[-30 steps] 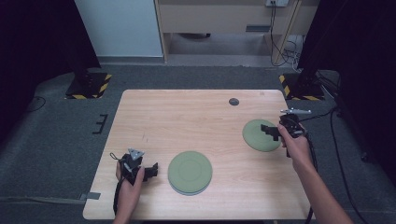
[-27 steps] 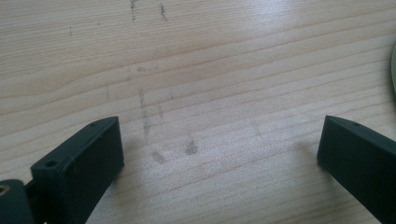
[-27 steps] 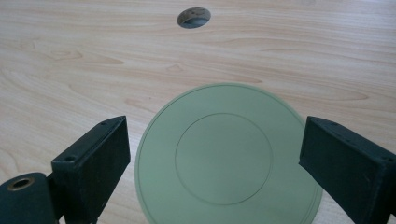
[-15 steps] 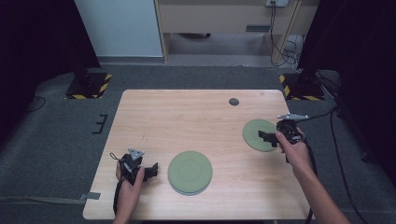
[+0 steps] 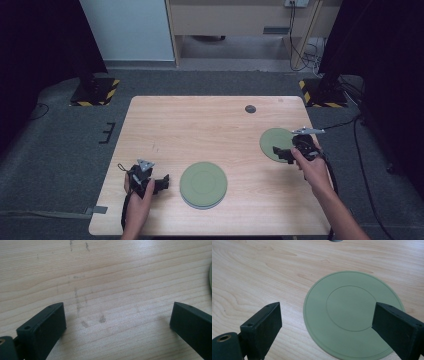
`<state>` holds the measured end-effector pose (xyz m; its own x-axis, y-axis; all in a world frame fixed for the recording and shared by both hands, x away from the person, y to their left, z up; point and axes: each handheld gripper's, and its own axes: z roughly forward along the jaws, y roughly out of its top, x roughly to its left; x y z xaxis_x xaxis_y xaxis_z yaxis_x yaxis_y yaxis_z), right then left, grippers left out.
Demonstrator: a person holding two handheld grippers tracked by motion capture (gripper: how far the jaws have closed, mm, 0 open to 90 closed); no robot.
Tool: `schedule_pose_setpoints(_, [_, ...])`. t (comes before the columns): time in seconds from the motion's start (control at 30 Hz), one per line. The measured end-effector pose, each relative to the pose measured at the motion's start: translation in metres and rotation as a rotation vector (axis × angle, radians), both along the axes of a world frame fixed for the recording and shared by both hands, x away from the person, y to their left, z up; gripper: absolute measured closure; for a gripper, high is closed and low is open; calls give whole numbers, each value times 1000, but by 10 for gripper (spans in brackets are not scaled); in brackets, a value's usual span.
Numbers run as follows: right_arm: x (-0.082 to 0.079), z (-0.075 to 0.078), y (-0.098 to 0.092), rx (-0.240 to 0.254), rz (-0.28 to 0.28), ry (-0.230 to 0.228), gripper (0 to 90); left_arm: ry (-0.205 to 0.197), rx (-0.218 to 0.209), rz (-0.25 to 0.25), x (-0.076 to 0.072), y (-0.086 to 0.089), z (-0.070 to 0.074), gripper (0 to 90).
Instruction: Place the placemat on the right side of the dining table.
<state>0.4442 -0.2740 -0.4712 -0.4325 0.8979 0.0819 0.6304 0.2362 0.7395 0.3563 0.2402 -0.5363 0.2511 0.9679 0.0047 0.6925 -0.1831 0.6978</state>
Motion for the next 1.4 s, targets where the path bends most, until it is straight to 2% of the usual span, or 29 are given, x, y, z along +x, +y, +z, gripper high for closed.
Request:
schedule_pose_setpoints(0.5, [-18, -12, 18, -18, 56, 9, 97, 0, 0, 0, 0, 0, 0, 0])
schedule_pose_setpoints(0.8, [-26, -19, 29, 3, 74, 13, 100, 0, 0, 0, 0, 0, 0, 0])
schedule_pose_setpoints(1.17, [-34, -22, 46, -29, 117, 15, 100, 1, 0, -8, 0, 0, 0, 0])
schedule_pose_setpoints(1.4, [-38, -26, 55, -48, 145, 33, 99, 1, 0, -8, 0, 0, 0, 0])
